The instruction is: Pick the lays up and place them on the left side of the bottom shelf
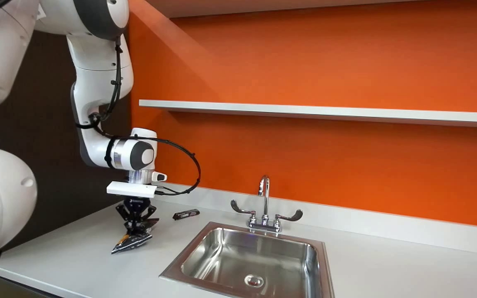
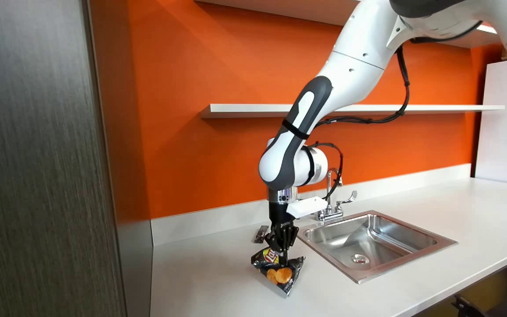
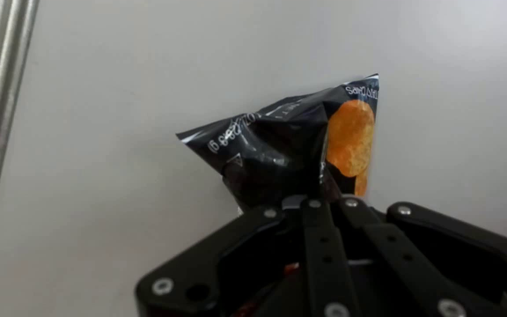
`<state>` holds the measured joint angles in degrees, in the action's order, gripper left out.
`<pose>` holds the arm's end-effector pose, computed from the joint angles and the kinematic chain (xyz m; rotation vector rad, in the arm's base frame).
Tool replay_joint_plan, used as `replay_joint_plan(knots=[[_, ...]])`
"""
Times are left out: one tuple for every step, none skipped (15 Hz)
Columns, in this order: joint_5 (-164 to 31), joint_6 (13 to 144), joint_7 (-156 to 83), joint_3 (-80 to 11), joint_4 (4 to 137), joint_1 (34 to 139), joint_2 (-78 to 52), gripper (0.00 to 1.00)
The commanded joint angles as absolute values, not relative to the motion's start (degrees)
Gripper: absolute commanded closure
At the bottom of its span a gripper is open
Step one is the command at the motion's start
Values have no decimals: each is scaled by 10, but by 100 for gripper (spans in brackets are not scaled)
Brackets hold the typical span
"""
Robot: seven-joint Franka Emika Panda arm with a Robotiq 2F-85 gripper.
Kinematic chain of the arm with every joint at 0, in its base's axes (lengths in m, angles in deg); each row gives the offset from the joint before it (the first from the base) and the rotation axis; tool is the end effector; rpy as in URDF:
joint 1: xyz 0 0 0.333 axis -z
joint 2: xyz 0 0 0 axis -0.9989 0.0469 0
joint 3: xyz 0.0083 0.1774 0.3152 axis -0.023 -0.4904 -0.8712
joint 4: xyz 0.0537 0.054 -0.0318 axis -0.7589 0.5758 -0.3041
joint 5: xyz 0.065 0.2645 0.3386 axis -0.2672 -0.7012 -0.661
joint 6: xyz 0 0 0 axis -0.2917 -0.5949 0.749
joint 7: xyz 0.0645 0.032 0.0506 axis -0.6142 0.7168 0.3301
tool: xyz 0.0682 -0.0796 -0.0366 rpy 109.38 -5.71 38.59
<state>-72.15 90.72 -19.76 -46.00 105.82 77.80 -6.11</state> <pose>0.5496 0.1717 0.1826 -2.9865 -0.6950 0.1198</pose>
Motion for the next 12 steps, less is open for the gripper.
replay_joint_plan(knots=[[-712,884,-244,-458,1047,783,-91,100],[-711,880,-255,-455,1048,782,-101,100],[-712,875,-264,-454,1050,782,-110,100],[-712,869,-274,-453,1055,782,-124,100],[-711,862,-285,-450,1059,781,-138,100],[-712,854,-293,-450,1063,781,-152,100],[-713,844,-302,-449,1067,782,-167,100],[-713,832,-311,-448,1073,781,-185,100],[-711,823,-320,-447,1078,781,-201,100],[-713,806,-327,-447,1082,781,-219,100],[-715,791,-334,-448,1088,781,-241,100],[-716,776,-342,-449,1093,781,-262,100]])
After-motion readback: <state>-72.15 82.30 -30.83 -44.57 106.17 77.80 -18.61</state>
